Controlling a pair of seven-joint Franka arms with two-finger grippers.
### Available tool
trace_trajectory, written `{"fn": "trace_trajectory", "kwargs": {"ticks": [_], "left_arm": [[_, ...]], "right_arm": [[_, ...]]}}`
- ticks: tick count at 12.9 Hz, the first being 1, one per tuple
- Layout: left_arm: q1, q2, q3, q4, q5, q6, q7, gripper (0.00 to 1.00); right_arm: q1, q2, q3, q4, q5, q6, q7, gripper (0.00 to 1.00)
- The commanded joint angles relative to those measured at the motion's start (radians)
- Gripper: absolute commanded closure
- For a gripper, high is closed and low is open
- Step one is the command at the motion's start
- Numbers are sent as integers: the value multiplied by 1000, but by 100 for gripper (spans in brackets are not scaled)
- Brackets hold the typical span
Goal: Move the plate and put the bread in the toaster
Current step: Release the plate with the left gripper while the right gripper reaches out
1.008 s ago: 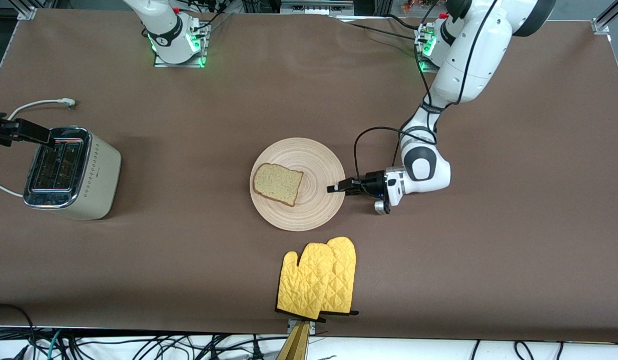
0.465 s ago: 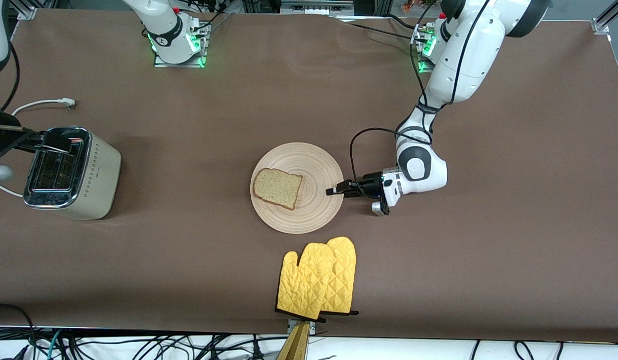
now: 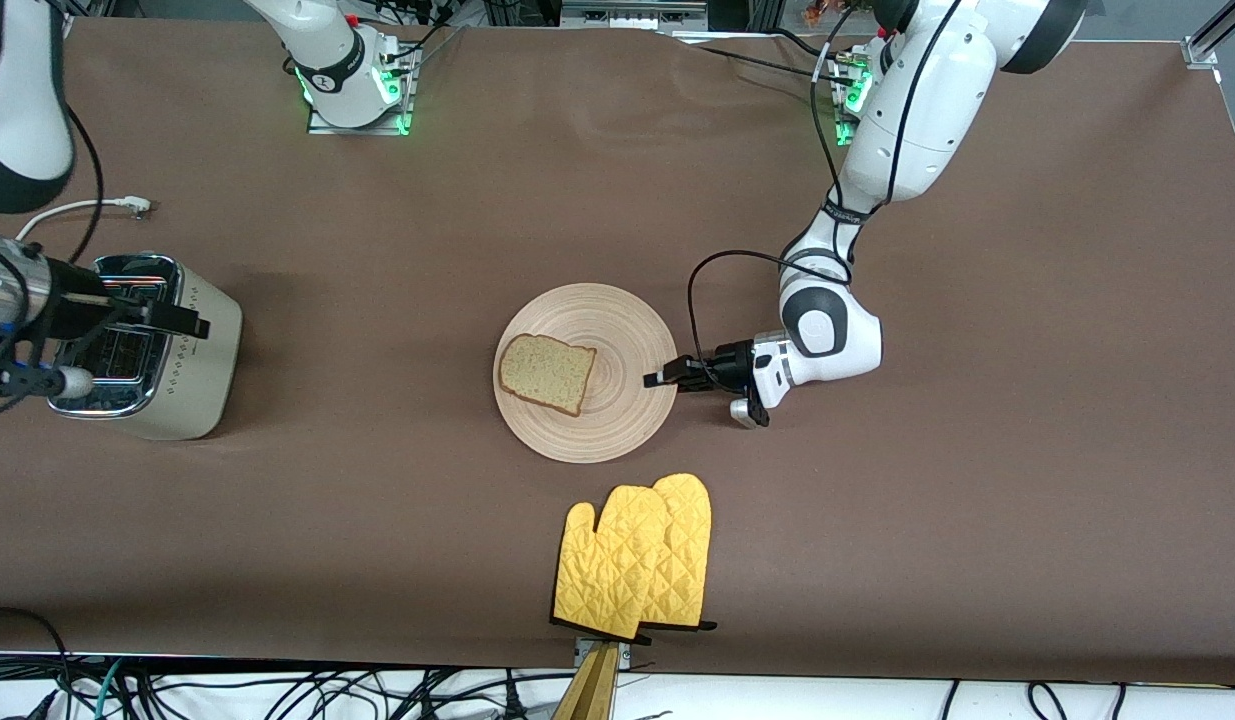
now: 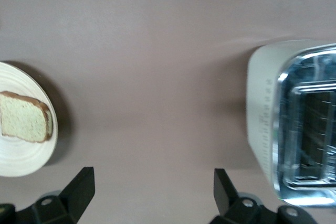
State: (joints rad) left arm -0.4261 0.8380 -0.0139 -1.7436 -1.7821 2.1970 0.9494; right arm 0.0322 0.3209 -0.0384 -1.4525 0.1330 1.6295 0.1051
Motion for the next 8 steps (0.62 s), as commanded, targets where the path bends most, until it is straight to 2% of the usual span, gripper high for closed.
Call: {"fn": "trace_trajectory", "kwargs": {"ticks": [1,2,3,5,8], "left_arm": [[-13,-8,20,16,-39,-10,-9,70],[-10,-13,23,15,-40,-8,-8,41],[-10,-22,31,9,-42,-8,-1,0],[-3,-36,31,1,-40,-3,-3,0],[44,-95,32,-48,-28,-3,-20,0]], "right_arm": [[58,-2,-1,-55,23,84,82,0],[73,7,-1,-61,28,104,103,0],[86,20,-1,-65,54,114,134,0],[109,47,-1,-68,95,145,175,0],[175,84,-1,-72,97,213,275,0]]}}
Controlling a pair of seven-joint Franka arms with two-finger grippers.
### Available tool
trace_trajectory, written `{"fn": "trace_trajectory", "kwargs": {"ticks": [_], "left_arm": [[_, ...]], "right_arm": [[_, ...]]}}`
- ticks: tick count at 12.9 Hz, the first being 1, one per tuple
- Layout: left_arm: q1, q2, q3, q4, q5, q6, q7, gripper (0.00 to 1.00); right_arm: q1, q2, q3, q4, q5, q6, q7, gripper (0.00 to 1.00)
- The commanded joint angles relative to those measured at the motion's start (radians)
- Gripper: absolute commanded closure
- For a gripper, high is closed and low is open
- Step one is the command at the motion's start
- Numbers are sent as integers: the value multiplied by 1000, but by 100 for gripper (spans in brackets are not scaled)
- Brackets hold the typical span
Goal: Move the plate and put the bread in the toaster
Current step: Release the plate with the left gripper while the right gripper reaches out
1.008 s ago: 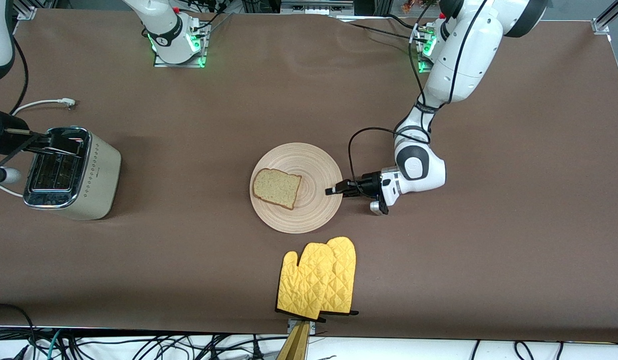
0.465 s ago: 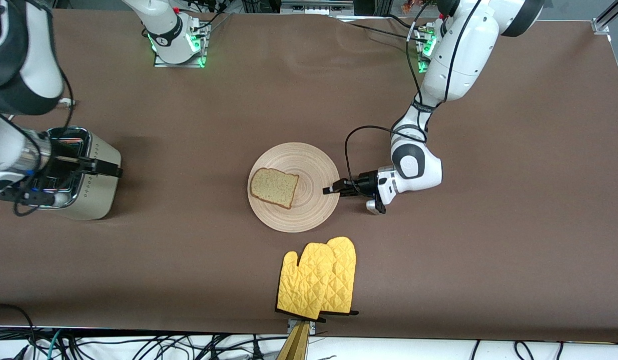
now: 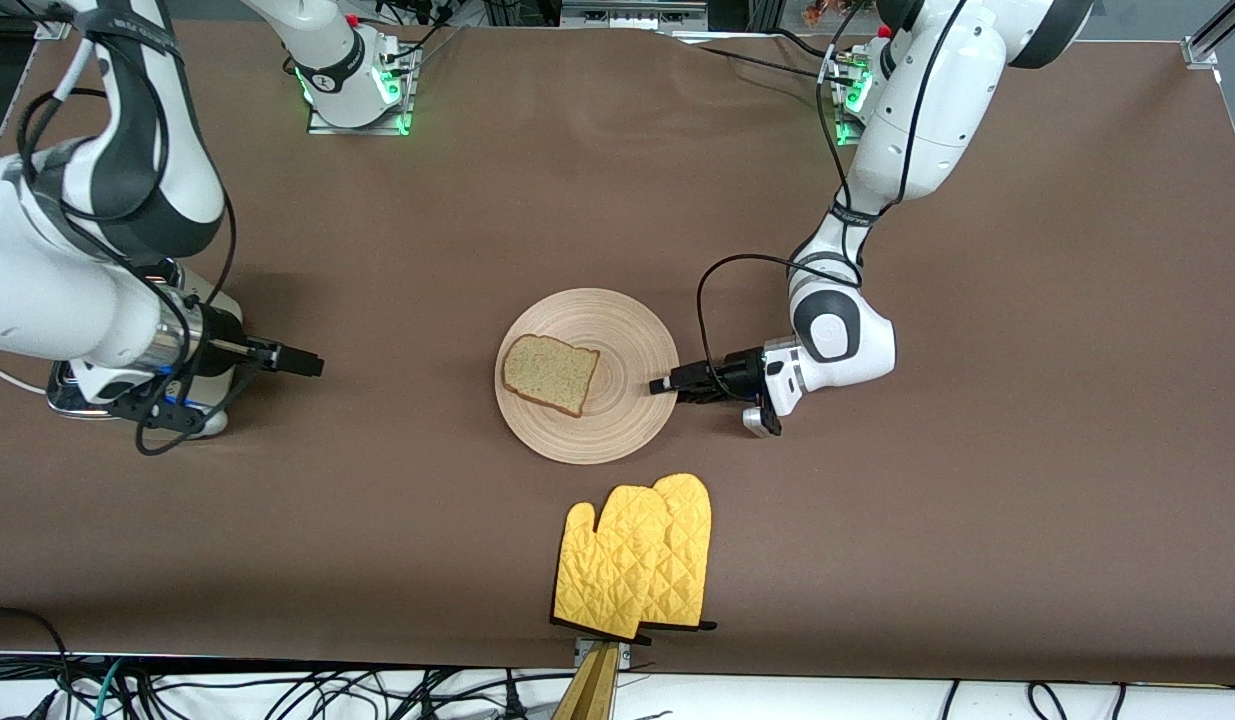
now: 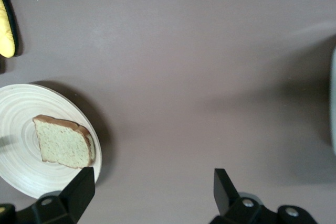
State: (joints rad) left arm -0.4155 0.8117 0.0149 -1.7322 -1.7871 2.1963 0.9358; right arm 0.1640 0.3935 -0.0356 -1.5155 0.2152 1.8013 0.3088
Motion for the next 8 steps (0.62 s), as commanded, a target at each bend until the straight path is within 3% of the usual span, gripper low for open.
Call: {"fn": "trace_trajectory", "kwargs": {"ticks": [1,4,8], "left_arm": [[71,-103,3,-91,-11,-3,-6,0],[190,-219,0,-170,156,-3,-58,0],[328,-365,-41,-170,614,-6,-366,0]], "right_arm": [[76,22,-4,-14,13,67,123,0],[156,71,-4,-15,12,151,245,0],[250,160,-6,-17,9,257,338,0]]}}
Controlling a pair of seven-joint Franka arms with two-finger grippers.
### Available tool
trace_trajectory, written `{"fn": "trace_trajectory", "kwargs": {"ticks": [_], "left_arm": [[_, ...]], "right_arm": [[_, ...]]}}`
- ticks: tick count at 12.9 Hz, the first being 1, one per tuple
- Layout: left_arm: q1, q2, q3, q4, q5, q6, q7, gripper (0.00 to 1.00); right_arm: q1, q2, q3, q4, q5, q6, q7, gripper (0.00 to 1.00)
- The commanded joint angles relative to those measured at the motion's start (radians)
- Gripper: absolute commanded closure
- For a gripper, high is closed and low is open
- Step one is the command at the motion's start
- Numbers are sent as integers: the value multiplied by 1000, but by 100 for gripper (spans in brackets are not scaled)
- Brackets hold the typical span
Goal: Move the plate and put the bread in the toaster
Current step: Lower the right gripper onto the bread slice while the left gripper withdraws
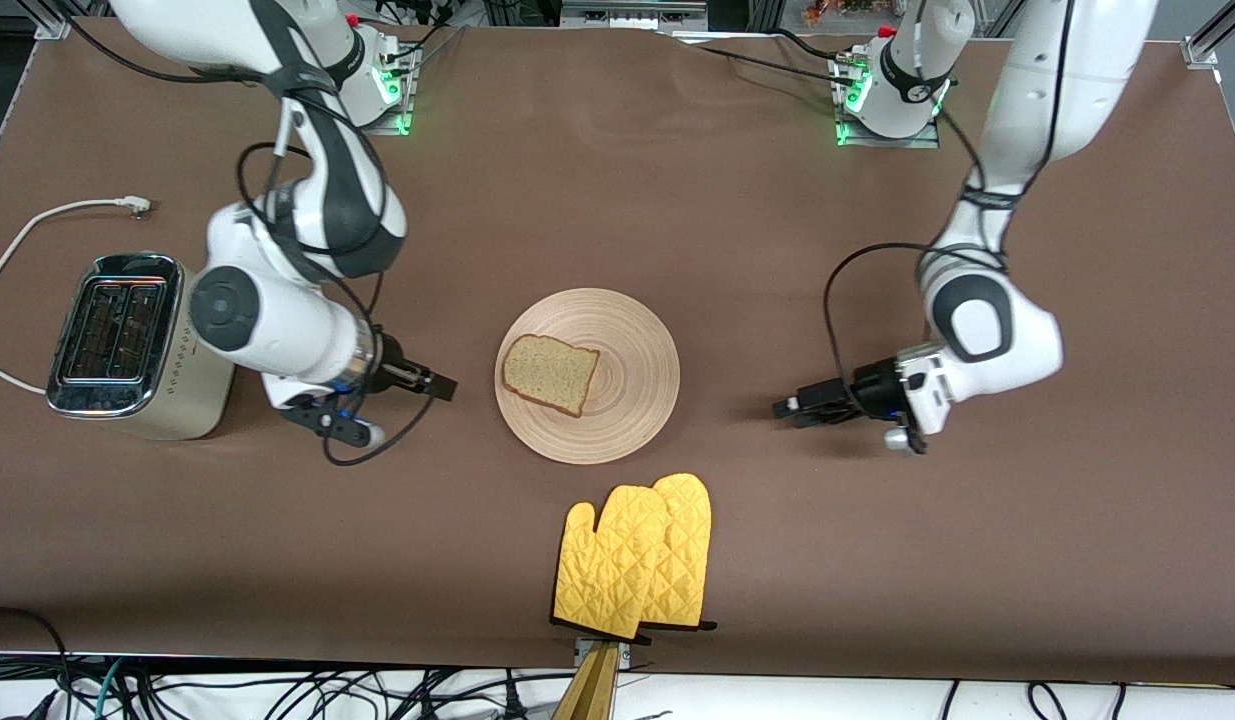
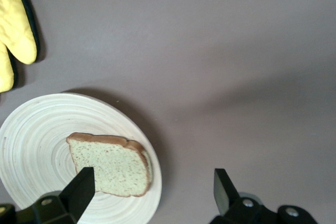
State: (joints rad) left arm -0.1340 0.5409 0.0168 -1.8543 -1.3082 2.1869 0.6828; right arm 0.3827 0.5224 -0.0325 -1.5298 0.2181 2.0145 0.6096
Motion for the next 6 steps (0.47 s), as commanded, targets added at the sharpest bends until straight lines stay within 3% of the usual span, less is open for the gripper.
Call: {"fn": "trace_trajectory", "kwargs": {"ticks": [1,4,6], "left_arm": [[86,-128,-67,-48,232,2,-202,0],[148,-247,-107,-49,621,-15,-417,0],[169,-306,-112,-31,813,-108,-492,0]], "right_arm": [[54,54,-9,-3,6,70,58,0],[131,117,-15,-16,-6,151,116,0],[143,139,-15,-29,-8,193,118,0]]}}
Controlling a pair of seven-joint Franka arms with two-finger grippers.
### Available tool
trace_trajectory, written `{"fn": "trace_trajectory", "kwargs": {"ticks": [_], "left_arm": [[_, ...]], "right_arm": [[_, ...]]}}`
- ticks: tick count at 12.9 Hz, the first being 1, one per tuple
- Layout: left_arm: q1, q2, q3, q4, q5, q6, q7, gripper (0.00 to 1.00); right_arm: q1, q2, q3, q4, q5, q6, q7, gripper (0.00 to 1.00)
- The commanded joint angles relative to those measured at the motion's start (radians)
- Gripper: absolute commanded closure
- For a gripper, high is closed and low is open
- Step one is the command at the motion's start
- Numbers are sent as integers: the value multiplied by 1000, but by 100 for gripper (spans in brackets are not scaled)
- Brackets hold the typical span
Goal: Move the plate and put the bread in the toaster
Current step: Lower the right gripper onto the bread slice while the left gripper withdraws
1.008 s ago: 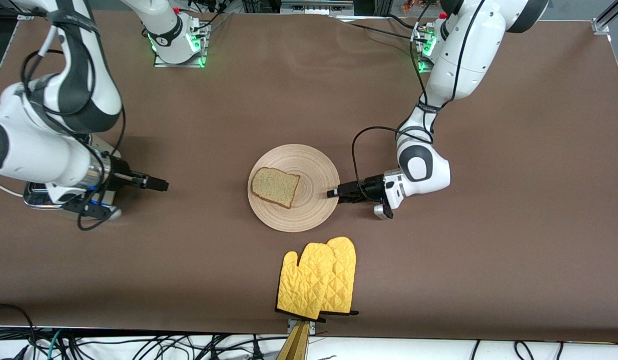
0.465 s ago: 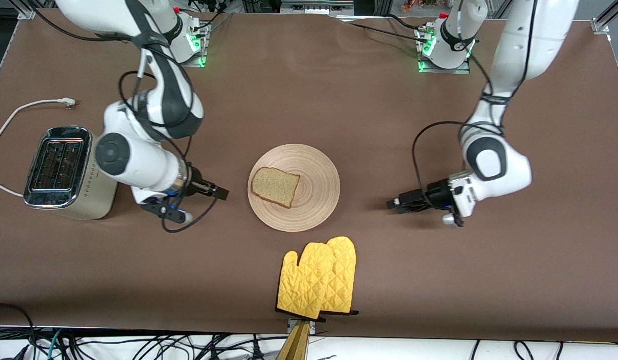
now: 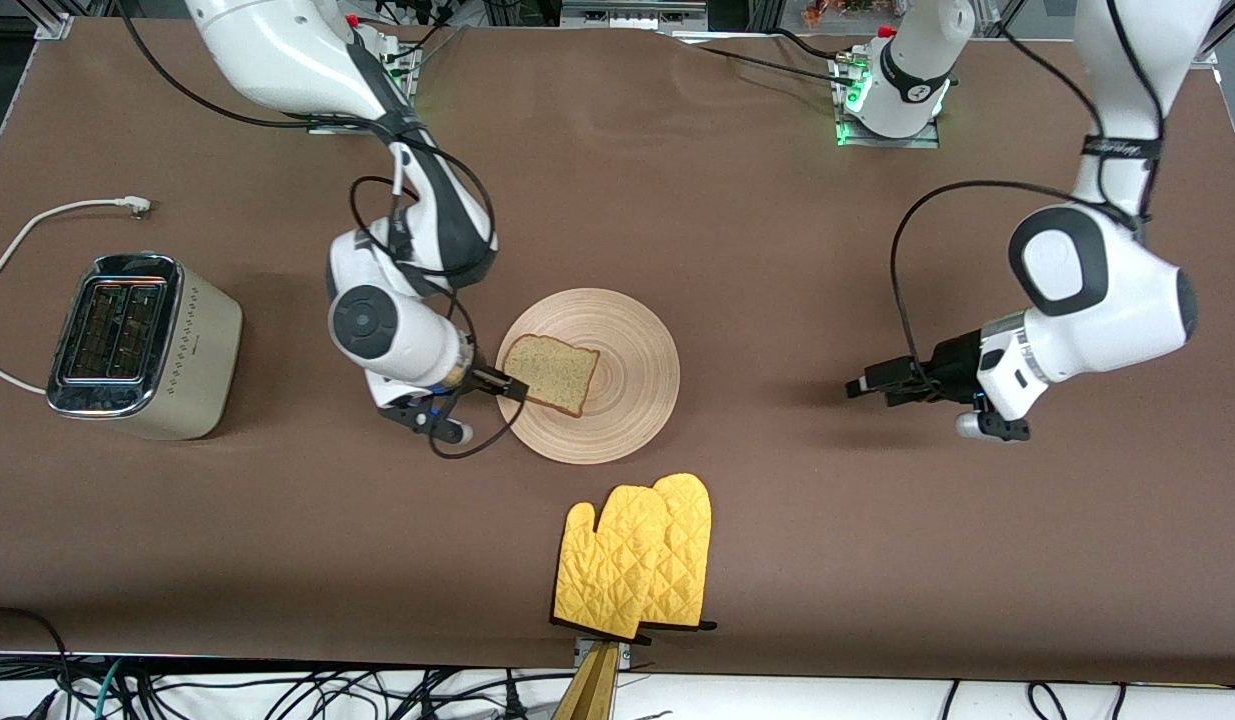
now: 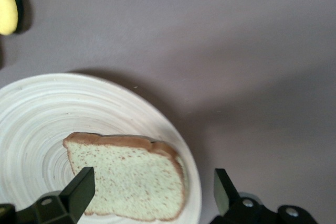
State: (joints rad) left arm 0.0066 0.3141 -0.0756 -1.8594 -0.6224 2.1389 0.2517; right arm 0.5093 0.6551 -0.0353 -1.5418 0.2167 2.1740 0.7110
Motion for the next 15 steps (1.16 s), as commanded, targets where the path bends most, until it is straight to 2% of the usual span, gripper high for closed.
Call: {"fn": "trace_trajectory", "kwargs": {"ticks": [1,4,7,9,15], "left_arm": [[30,-101,-19,-11,182,-106,-115,0],[33,-145,-23,83,395,-293,-247,0],[33,-158,-29,222,544,-506,-270,0],[33,-155,-23,288,637,-559,-272,0],[30,-147,53,377,658,-600,-262,0]], "right_arm": [[26,11,-14,-17,-6,33,16,0],[41,32,-14,-17,-25,38,16,0],[48,34,-14,-26,-31,32,15,0],[54,32,-14,-40,-33,29,12,0],[75,31,-14,-57,-33,27,16,0]]}}
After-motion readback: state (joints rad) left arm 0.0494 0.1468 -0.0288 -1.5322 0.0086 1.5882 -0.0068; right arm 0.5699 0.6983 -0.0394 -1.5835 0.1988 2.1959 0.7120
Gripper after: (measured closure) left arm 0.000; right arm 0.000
